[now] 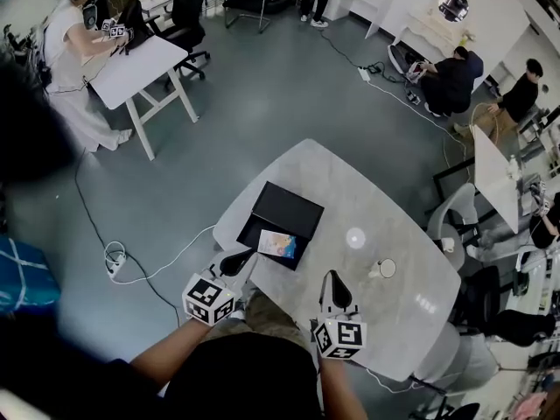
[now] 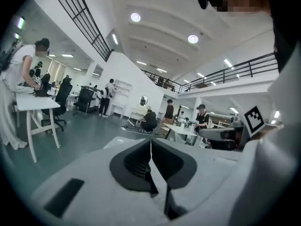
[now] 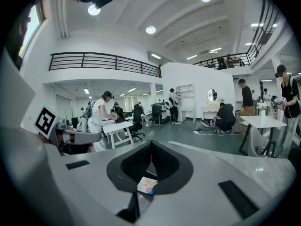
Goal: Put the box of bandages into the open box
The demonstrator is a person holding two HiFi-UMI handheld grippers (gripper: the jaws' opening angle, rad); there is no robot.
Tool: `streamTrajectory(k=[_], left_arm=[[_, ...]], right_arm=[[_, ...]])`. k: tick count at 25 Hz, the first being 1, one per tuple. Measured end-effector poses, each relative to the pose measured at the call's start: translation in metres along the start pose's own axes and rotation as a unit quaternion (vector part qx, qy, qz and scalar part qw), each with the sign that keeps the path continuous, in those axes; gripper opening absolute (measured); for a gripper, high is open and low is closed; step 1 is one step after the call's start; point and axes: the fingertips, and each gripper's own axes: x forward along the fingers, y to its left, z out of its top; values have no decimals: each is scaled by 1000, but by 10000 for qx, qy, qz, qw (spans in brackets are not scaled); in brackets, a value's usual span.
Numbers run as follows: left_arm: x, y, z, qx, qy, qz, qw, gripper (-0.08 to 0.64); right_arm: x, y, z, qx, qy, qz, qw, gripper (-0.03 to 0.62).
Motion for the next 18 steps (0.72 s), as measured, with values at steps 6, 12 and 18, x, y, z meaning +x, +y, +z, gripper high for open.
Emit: streamTrajectory(k=[6,12,18], left_arm=[[-19,-3,28,-13,-241,255,9994,18],[-19,-9,44,-32,-489,167,9987,17],[-18,-13,43,12,-431,169,9989,17]], right_arm=[[-10,9,23,63,-147,-121,9998,11],[-13,10,29,-142,-195,-273,9993,11],[-15,9,24,-182,-169,-313,9992,11]])
